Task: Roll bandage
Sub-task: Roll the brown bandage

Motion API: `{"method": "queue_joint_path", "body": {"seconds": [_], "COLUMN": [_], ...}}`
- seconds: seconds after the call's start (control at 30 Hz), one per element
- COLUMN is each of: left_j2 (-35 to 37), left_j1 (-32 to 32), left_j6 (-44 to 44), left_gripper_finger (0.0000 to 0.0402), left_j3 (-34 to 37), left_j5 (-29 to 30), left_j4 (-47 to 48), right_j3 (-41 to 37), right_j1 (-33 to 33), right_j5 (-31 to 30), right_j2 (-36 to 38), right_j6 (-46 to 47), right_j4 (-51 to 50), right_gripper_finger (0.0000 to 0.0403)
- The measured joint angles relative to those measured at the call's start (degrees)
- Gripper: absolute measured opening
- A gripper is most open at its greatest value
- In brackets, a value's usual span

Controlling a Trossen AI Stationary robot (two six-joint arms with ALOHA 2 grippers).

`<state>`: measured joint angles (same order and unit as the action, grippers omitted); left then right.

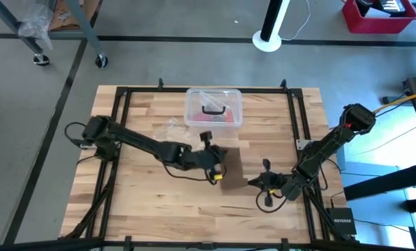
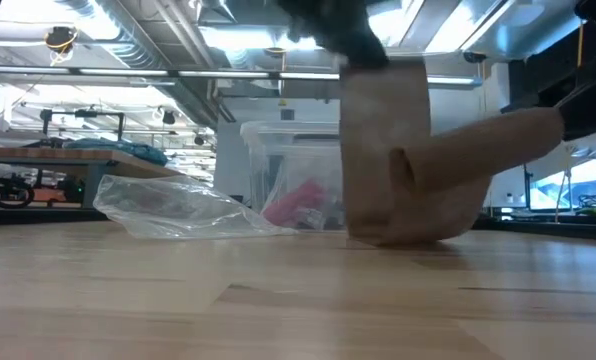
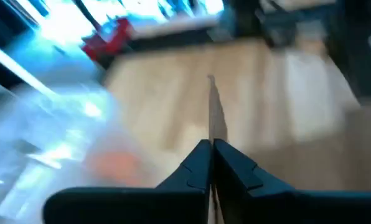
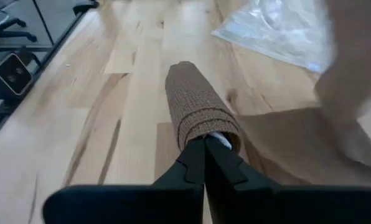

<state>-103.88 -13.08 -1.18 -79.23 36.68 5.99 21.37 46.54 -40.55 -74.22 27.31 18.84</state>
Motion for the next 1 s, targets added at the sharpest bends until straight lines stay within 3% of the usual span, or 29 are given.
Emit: {"method": "queue_joint_path", "body": {"seconds": [0.2, 0.37, 0.6, 0.7, 0.87, 1.0], "left_j2": [2.4, 2.1, 2.1, 2.1, 2.3, 3.9], "left_j1": [3.3, 5.9, 6.6, 6.6, 6.5, 5.3], "left_j6": [-6.4, 1.4, 8.2, 11.5, 17.3, 19.7], "left_gripper_finger": [0.0012, 0.0014, 0.0023, 0.0062, 0.0164, 0.0222], "left_j3": [-0.9, -0.7, -0.7, -0.7, -0.9, -5.1], "left_j5": [5.9, 5.9, -7.0, -10.3, -15.4, -20.8], "left_j4": [-2.9, 0.1, 1.3, 2.8, 4.0, 12.1], "right_j3": [0.0, 4.8, 16.6, 22.1, 29.6, 33.5], "right_j1": [0.0, 2.6, 10.4, 12.5, 12.9, 12.9], "right_j5": [4.3, 8.1, 2.5, 0.5, 0.0, 0.1], "right_j2": [0.0, 0.0, 0.0, 0.0, 0.0, 1.5], "right_j6": [-6.3, -13.3, -21.0, -22.8, -23.0, -22.8], "right_j4": [8.4, 11.1, 0.0, -9.4, -22.5, -29.7], "right_gripper_finger": [0.0002, 0.0002, 0.0002, 0.0002, 0.0002, 0.0002]}}
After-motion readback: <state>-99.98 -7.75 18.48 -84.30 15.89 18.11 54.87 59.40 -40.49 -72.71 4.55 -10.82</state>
